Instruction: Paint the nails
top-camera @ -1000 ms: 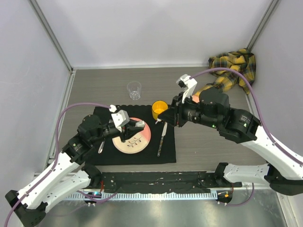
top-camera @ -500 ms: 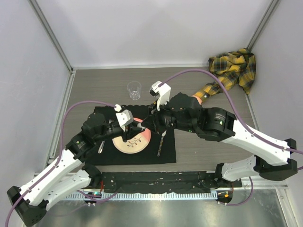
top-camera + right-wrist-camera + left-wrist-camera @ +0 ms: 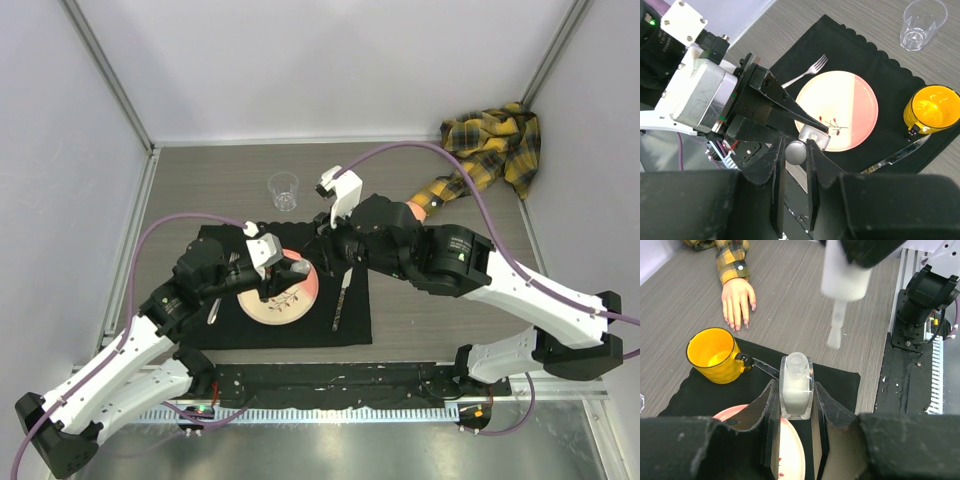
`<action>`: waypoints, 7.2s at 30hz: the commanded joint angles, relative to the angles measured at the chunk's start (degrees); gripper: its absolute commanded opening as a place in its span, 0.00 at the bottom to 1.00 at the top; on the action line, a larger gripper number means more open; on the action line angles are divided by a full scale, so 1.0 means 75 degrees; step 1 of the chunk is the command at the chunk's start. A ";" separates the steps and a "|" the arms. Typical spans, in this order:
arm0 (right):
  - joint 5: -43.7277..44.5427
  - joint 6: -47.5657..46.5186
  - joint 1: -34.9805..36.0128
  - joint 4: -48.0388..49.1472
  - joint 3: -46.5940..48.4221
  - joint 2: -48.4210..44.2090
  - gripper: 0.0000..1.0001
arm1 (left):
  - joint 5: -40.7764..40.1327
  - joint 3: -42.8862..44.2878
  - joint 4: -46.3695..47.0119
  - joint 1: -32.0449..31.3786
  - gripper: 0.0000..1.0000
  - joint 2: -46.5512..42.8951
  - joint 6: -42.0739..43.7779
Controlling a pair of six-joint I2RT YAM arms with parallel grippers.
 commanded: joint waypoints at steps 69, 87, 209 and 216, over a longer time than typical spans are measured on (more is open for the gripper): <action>0.0396 -0.0069 0.0022 0.0650 -0.0763 0.0509 0.00 | -0.0049 0.0327 0.0231 -0.0060 0.00 -0.0230 0.0028; 0.0618 0.0705 0.0033 0.0933 -0.1373 0.0403 0.30 | 0.0068 0.0280 0.0478 -0.0060 0.00 -0.0218 -0.0183; -0.4735 -0.1475 -0.1160 0.4037 -0.3717 -0.2467 0.72 | 0.2504 0.1205 0.1520 0.0081 0.00 -0.0101 -0.2784; -0.6891 -0.1429 -0.2099 0.4223 -0.3412 -0.2269 0.63 | 0.3619 0.1171 0.1954 0.0069 0.00 -0.0124 -0.3511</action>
